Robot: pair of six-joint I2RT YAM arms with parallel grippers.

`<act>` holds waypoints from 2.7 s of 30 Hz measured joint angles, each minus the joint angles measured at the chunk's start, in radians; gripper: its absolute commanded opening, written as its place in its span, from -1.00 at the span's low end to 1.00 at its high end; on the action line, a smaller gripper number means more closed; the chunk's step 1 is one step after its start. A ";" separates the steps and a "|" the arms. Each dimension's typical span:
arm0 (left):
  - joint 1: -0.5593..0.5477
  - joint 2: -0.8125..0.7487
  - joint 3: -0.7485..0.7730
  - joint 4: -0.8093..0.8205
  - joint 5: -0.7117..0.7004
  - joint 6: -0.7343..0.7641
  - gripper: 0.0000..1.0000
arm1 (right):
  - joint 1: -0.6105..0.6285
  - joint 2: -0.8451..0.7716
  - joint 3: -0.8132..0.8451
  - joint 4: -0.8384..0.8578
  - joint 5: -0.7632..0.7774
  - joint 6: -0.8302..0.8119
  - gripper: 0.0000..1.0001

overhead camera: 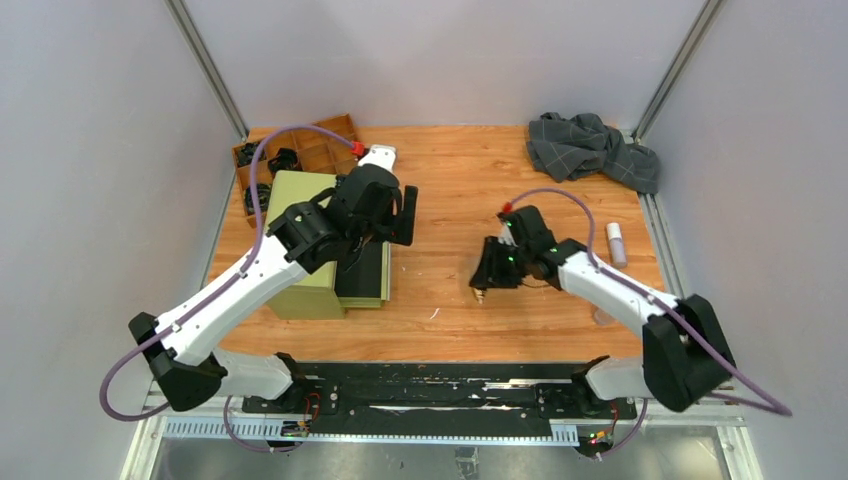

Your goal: Organize the makeup

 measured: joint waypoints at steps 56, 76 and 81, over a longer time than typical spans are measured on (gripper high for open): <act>0.272 -0.195 -0.109 -0.046 0.091 0.043 0.96 | -0.760 0.068 0.269 -0.216 0.339 -0.142 0.14; 0.272 -0.092 -0.081 -0.013 0.136 0.111 0.96 | -0.760 0.554 0.605 -0.255 0.425 -0.465 0.30; 0.272 -0.065 -0.076 -0.006 0.144 0.122 0.96 | -0.760 0.643 0.639 -0.294 0.435 -0.518 0.21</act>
